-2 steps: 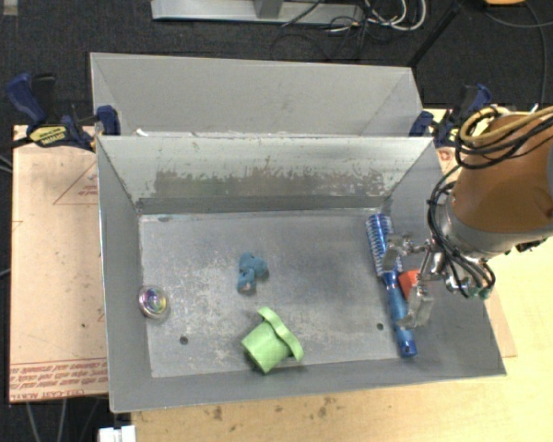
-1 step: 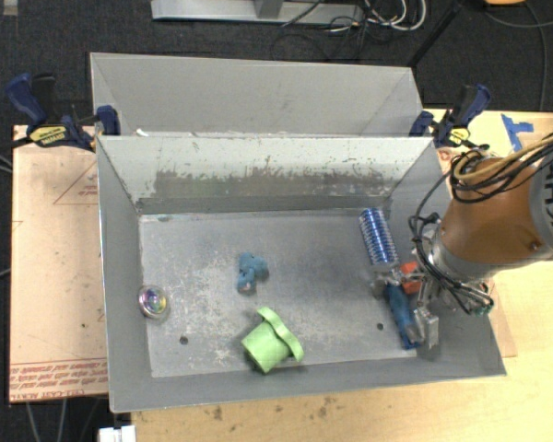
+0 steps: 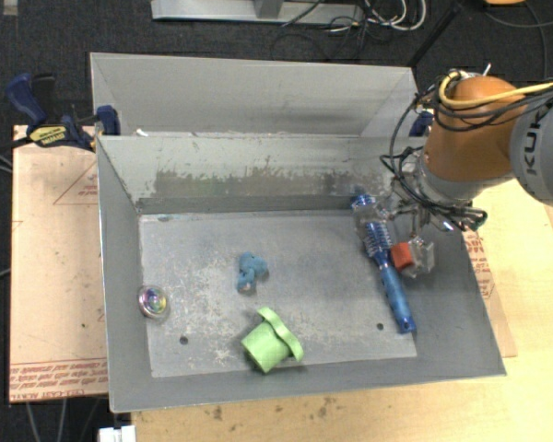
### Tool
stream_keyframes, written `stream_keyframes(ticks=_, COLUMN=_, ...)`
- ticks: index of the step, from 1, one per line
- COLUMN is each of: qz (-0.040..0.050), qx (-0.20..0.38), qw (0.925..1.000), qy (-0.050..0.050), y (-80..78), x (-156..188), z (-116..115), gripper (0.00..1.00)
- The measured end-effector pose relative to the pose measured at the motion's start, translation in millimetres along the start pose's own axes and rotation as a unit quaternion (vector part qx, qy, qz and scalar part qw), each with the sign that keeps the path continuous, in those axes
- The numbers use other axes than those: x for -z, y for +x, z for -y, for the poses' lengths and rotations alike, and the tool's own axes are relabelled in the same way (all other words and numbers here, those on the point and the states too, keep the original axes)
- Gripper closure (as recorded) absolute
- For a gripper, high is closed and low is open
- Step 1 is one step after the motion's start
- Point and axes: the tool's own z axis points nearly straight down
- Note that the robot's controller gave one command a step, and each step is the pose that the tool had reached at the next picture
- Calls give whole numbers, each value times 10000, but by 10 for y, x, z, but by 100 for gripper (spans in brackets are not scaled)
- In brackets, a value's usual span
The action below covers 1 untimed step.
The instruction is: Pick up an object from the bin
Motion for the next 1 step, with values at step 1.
stream_keyframes(ticks=1, qz=5, qx=3111, qw=9504, qy=7, y=-114, x=69, z=-92, gripper=0)
